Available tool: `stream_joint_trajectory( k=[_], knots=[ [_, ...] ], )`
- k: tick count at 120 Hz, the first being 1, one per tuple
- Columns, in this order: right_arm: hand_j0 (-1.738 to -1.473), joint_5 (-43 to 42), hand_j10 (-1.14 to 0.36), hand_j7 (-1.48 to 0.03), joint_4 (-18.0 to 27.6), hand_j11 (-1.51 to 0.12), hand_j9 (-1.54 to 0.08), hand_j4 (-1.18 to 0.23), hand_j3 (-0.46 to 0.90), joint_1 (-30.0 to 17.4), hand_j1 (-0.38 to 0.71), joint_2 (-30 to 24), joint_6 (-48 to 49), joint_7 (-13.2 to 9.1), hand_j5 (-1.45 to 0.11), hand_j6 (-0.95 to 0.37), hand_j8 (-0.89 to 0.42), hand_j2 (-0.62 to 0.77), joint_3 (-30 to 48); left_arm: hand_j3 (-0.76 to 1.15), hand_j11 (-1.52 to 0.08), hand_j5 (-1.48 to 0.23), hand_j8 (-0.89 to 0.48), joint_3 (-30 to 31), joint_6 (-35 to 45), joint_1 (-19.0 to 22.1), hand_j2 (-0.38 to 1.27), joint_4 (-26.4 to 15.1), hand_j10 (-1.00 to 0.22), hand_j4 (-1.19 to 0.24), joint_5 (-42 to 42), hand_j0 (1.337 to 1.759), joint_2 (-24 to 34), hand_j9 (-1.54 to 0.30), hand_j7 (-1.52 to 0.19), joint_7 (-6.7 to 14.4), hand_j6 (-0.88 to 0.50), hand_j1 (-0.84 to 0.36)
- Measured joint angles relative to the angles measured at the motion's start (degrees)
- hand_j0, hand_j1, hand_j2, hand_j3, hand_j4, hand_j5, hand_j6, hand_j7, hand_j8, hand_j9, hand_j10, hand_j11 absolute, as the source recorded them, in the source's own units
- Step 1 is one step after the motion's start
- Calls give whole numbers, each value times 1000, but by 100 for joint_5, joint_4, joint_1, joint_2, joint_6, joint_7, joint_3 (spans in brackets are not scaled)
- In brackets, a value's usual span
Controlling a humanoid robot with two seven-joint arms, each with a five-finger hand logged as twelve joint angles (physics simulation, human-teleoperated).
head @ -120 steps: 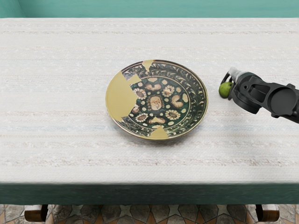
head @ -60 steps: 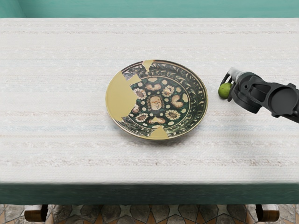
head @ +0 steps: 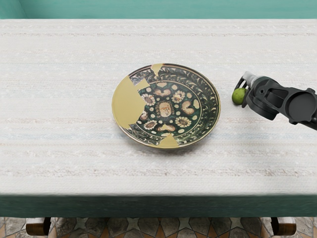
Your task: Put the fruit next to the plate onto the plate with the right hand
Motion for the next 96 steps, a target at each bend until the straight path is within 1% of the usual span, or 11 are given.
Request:
stream_joint_trajectory(
  k=[15,42,63,96],
  knots=[
    [-1652,21,-704,-941,36,-968,-966,-497,0,7,300,-3,35,-1,-1005,-371,-427,225,90,0,-19,-19,-15,0,-2,-9,3,0,-15,-15,0,1658,0,-19,-19,0,-15,332],
    [-1653,53,-702,-948,279,-988,-985,-486,1,31,305,-180,25,0,-1014,-360,-421,227,154,0,-19,-19,-15,6,-4,-77,3,0,-15,-15,0,1658,0,-19,-19,-1,-15,332],
    [-1653,65,-700,-951,627,-999,-995,-482,1,47,307,-465,-18,-1,-1018,-357,-413,229,223,0,-19,-19,-15,8,0,-164,3,0,-15,-15,0,1658,0,-19,-19,-1,-15,332],
    [-1653,89,-708,-963,1418,-1016,-1012,-474,1,143,309,-996,-32,-1,-1034,-350,-404,231,441,0,-19,-19,-15,9,3,-191,3,8,-15,-15,0,1658,0,-19,-19,0,-15,332]
  ],
)
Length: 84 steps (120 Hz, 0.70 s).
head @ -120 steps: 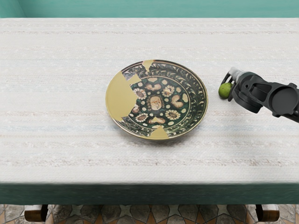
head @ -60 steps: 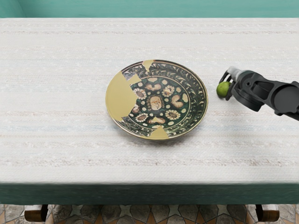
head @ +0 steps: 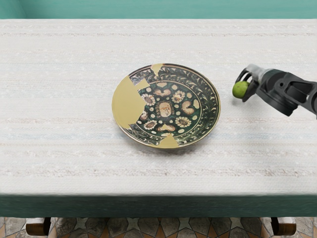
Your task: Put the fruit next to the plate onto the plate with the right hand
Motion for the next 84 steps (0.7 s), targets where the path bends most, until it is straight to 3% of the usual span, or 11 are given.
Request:
stream_joint_trajectory(
  k=[28,54,84],
  knots=[
    [-1653,232,-727,-989,505,-1045,-1040,-455,1,234,307,-292,43,-1,-1070,-331,-387,219,166,0,-19,-19,-15,-4,1,2,3,1,-15,-15,0,1658,0,-19,-19,-3,-15,332],
    [-1653,717,-737,-1003,875,-1061,-1058,-443,1,728,307,-468,77,-3,-1102,-320,-378,223,135,0,-19,-19,-15,-20,1,38,3,1,-15,-15,0,1658,0,-19,-19,-2,-15,332],
    [-1653,1080,-767,-1043,1177,-1107,-1103,-405,1,1038,324,-460,105,-5,-1158,-291,-346,234,104,0,-19,-19,-15,-17,-1,59,3,1,-15,-15,0,1658,0,-19,-19,-1,-15,332]
  ],
)
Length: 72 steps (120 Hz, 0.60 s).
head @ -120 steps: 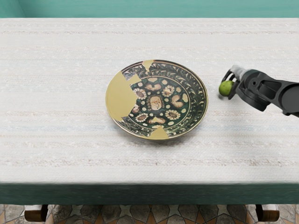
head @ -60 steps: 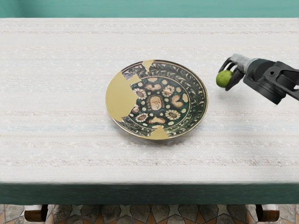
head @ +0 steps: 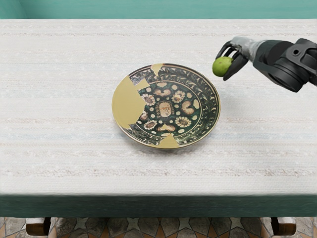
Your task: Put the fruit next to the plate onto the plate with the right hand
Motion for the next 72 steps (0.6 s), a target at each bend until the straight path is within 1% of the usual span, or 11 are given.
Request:
stream_joint_trajectory(
  k=[5,32,72],
  knots=[
    [-1652,13,-776,-1050,21,-1107,-1103,-401,0,-3,335,65,-6,0,-1160,-297,-344,262,3,0,-19,-19,-15,3,0,0,3,0,-15,-15,0,1658,0,-19,-19,0,-15,332],
    [-1649,189,-804,-1072,55,-1113,-1111,-388,0,36,329,485,-9,-1,-1179,-279,-339,243,35,0,-19,-19,-15,8,-2,0,3,0,-15,-15,0,1658,0,-19,-19,0,-15,332],
    [-1649,451,-816,-1086,-32,-1130,-1127,-356,1,212,342,1251,-15,1,-1202,-254,-315,264,61,0,-19,-19,-15,9,1,0,3,0,-14,-15,0,1658,0,-19,-19,1,-15,332]
  ],
)
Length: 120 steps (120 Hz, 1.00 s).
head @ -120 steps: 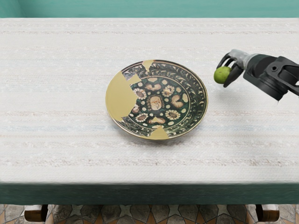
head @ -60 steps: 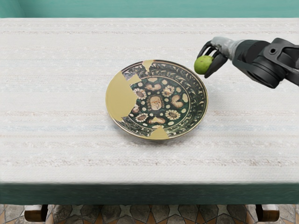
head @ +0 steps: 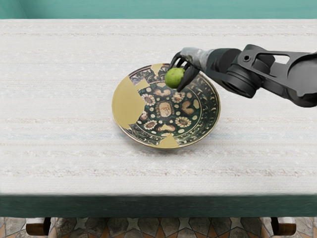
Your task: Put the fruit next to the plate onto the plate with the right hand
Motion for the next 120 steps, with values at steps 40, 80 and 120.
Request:
stream_joint_trajectory(
  k=[40,80,120],
  knots=[
    [-1647,63,-826,-1099,-315,-1144,-1140,-358,0,-22,349,550,-55,-1,-1211,-250,-311,267,-70,0,-19,-19,-15,1,-2,0,3,0,-14,-15,0,1658,0,-19,-19,0,-15,332],
    [-1654,7,-327,-434,-421,-450,-449,-157,0,-127,-70,603,-111,5,-475,-114,-138,93,-68,0,-19,-19,-15,2,-1,0,3,0,-14,-15,0,1658,0,-19,-19,1,-15,332],
    [-1657,511,-65,-85,60,-88,-88,-32,0,-312,-295,359,61,6,-93,-24,-28,19,318,0,-19,-19,-15,3,0,0,3,0,-14,-15,0,1658,0,-19,-19,-2,-15,332]
  ],
)
